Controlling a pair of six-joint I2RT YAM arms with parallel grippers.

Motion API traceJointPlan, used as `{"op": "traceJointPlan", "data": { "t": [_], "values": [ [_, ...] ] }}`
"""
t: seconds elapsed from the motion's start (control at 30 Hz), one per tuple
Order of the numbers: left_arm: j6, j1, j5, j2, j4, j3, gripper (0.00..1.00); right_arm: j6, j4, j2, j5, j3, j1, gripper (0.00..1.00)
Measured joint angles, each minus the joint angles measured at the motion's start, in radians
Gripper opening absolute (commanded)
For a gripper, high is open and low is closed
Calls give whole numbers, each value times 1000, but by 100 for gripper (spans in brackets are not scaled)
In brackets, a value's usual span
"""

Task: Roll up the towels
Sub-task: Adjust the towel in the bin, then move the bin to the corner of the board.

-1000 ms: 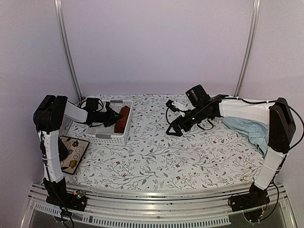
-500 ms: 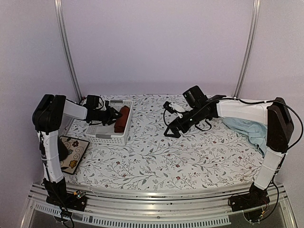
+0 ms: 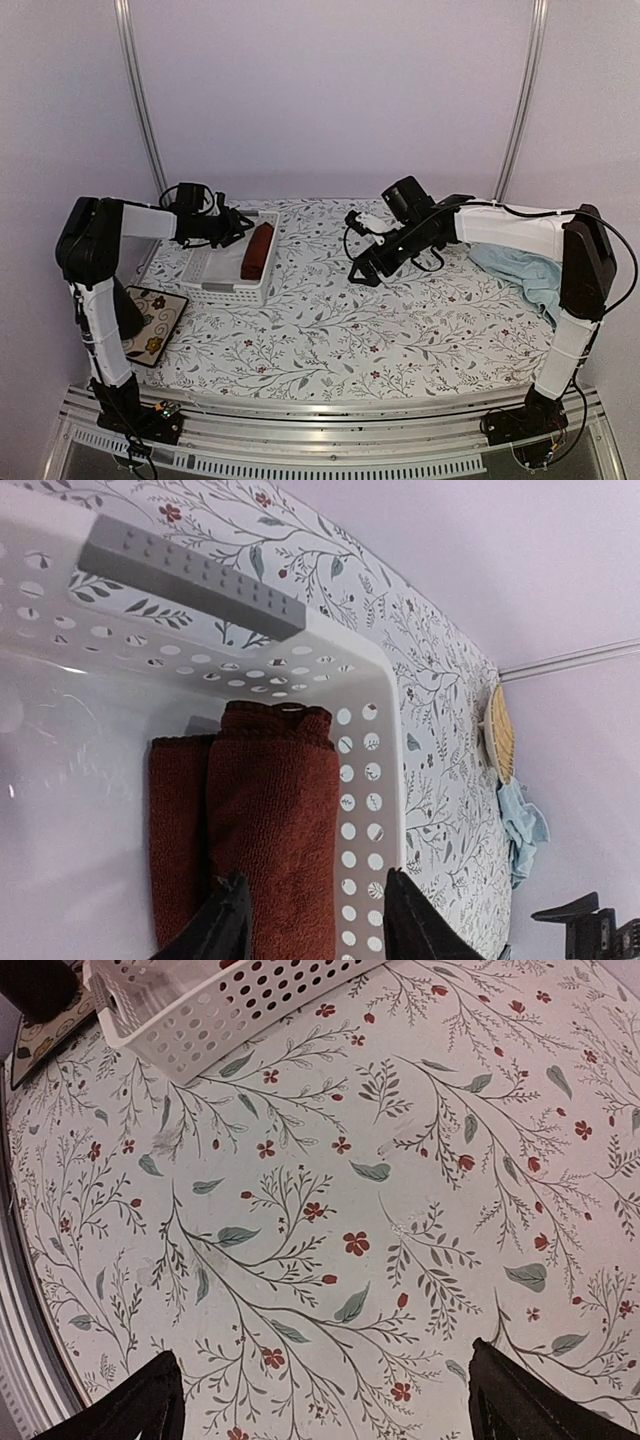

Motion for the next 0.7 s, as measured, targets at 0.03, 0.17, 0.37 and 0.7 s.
{"op": "traceJointPlan", "data": {
  "t": [0.03, 0.17, 0.37, 0.7],
  "values": [
    [8, -2, -8, -8, -18, 8, 50, 1, -19, 0, 40, 21, 1, 99],
    [50, -27, -46, -45, -89, 50, 57, 4, -43, -10, 192, 84, 1, 99],
    [111, -102, -103, -155, -181, 72, 72, 31, -32, -121, 357, 19, -11, 99],
    [199, -235, -222, -298, -350, 26, 97, 204, -73, -192, 468, -97, -147, 99]
  ]
}}
